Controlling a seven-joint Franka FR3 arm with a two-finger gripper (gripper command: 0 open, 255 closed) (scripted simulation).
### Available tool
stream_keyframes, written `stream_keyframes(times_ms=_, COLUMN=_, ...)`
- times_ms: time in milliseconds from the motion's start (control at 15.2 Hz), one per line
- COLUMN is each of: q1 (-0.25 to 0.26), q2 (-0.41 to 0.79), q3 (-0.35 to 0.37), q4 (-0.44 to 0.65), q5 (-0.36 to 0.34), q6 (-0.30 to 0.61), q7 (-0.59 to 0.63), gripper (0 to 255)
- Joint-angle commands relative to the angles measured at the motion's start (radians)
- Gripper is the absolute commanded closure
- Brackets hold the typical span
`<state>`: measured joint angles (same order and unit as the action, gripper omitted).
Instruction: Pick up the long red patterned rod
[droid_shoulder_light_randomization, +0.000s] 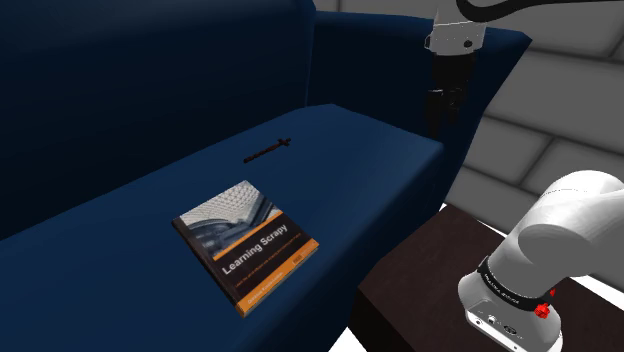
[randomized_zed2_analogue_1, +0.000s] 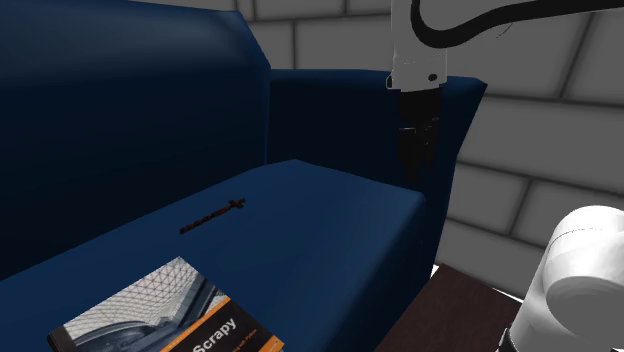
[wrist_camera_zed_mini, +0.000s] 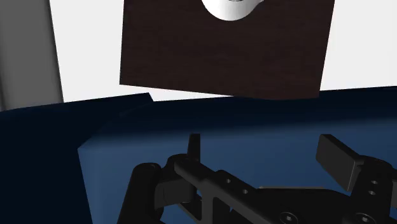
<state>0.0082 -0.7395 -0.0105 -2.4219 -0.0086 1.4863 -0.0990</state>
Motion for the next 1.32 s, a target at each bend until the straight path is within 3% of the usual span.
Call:
stream_keyframes(times_ms=0, q1=0.0, q2=0.0, q3=0.0, q4=0.0, q5=0.0, q6=0.0, q7=0.0, gripper=0)
stream_keyframes(times_ms=660, q1=0.016, q2=0.29, q3=0.159, q4=0.153, q5=0.125, q6=0.17, q7=0.306, gripper=0)
stream_keyframes(times_ms=1254, q1=0.021, q2=0.606, q3=0.258, q4=0.404, q5=0.128, q6=0.272, q7=0.57, gripper=0)
